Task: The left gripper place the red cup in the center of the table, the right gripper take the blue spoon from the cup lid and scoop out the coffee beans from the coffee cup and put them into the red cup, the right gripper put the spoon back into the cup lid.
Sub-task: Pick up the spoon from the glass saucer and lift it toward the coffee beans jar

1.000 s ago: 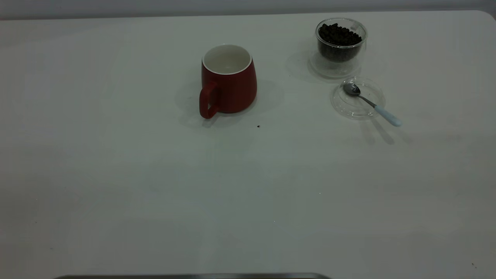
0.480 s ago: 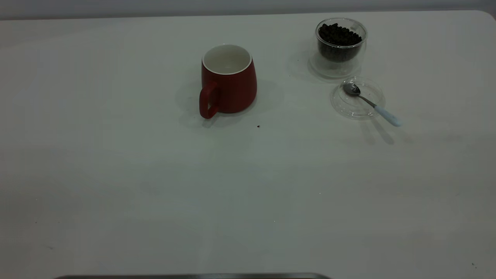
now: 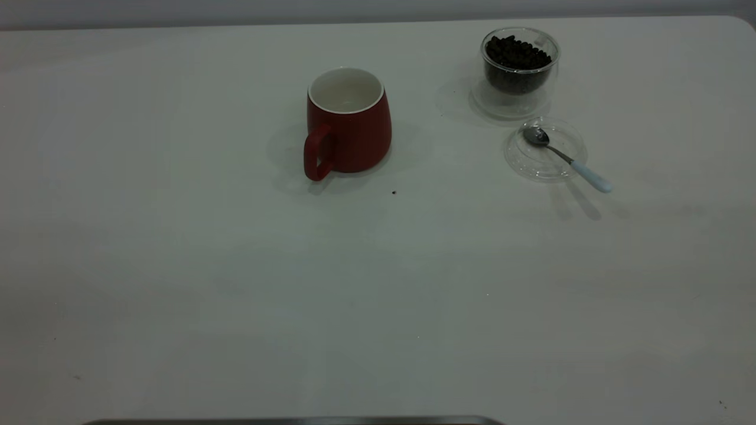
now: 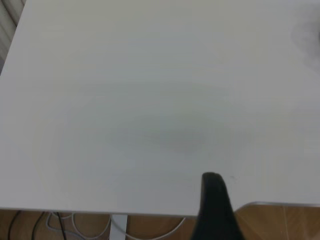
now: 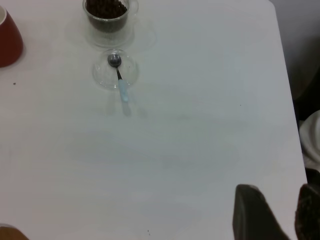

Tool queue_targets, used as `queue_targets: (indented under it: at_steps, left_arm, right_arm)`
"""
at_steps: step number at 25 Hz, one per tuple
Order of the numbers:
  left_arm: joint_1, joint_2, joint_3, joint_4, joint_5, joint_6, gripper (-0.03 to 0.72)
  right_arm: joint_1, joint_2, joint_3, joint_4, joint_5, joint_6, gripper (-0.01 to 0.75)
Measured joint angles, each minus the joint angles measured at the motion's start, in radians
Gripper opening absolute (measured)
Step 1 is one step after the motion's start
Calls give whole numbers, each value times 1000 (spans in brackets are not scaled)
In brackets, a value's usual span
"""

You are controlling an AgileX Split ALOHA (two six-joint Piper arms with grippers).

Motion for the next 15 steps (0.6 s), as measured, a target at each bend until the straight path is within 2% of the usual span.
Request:
queue_targets:
  at_steps: [12, 15]
  left_arm:
    - [0, 0, 0, 0, 0, 0, 587]
    - [0, 0, 0, 0, 0, 0, 587]
  right_arm:
    - [0, 0, 0, 31, -2, 4, 243]
    - [0, 0, -10, 85, -29, 38, 268]
